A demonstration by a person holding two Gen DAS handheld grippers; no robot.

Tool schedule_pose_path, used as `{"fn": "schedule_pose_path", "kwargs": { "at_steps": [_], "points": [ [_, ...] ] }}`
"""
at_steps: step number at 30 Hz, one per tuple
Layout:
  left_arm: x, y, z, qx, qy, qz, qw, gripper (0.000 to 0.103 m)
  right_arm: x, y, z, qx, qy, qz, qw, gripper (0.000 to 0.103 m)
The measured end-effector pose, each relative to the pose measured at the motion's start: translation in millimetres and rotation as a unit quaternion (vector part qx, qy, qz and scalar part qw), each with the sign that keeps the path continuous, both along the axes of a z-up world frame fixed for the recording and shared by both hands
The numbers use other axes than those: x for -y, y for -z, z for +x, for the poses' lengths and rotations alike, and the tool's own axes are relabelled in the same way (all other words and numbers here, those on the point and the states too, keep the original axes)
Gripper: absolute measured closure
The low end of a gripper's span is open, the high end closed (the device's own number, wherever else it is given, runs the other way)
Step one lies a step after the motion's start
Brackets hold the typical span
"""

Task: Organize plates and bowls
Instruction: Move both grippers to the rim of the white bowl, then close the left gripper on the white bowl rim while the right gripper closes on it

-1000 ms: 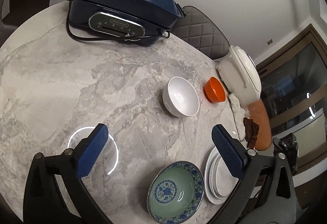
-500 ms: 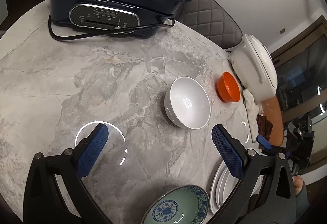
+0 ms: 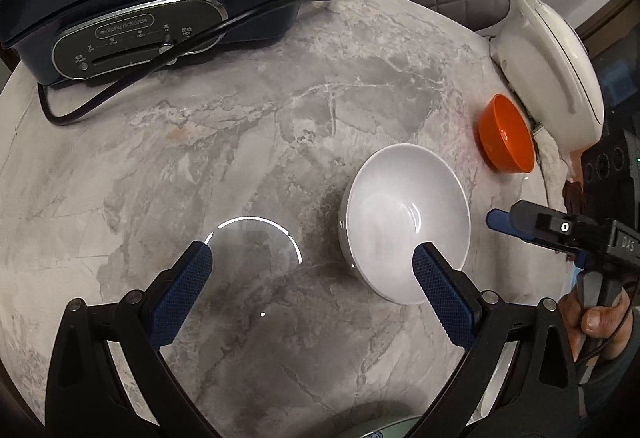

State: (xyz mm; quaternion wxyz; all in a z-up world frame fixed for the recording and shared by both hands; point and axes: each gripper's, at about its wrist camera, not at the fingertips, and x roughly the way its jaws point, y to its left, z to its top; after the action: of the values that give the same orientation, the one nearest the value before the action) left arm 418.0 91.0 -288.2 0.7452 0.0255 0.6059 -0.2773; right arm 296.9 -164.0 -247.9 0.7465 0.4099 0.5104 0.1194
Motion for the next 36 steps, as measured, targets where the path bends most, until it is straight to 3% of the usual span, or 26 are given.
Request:
{"fn": "schedule_pose_path", "kwargs": {
  "at_steps": [7,9,11,16,20,24,26,32,36],
  "points": [
    [20.0,18.5,6.4,-0.001,0.029,0.001,0.9996,0.004,4.3,32.8,5.0,-0.040,0.003,0.019,0.999,0.030],
    [21.7,23.5,9.1,-0.006,0.028,-0.004,0.9996,0.013,4.6,37.5,6.4,-0.046,0.002,0.020,0.999,0.030],
    [23.9,29.3,12.0,-0.018,0.030,-0.011,0.9993,0.030,5.3,39.5,6.7,-0.048,0.003,0.021,0.999,0.030],
    [30.4,35.1,12.0,-0.024,0.043,-0.014,0.9987,0.033,2.2,40.9,13.8,-0.045,-0.004,0.024,0.999,0.033],
    [32.7,37.2,12.6,-0.029,0.050,-0.015,0.9982,0.048,-4.2,42.4,21.6,-0.049,-0.018,0.012,0.999,0.038],
    [31.8,37.2,13.0,-0.034,0.052,-0.019,0.9979,0.054,-5.9,44.4,24.9,-0.053,-0.022,0.013,0.998,0.045],
    [32.3,38.8,13.8,-0.040,0.052,-0.020,0.9976,0.063,-7.2,44.9,26.1,-0.057,-0.026,0.010,0.998,0.048],
    [30.6,39.8,13.9,-0.050,0.052,-0.023,0.9972,0.069,-7.8,45.4,27.8,-0.065,-0.028,0.008,0.997,0.055],
    [31.0,40.6,13.2,-0.052,0.054,-0.016,0.9971,0.074,-9.9,47.0,29.2,-0.071,-0.032,0.005,0.997,0.067]
  ]
}}
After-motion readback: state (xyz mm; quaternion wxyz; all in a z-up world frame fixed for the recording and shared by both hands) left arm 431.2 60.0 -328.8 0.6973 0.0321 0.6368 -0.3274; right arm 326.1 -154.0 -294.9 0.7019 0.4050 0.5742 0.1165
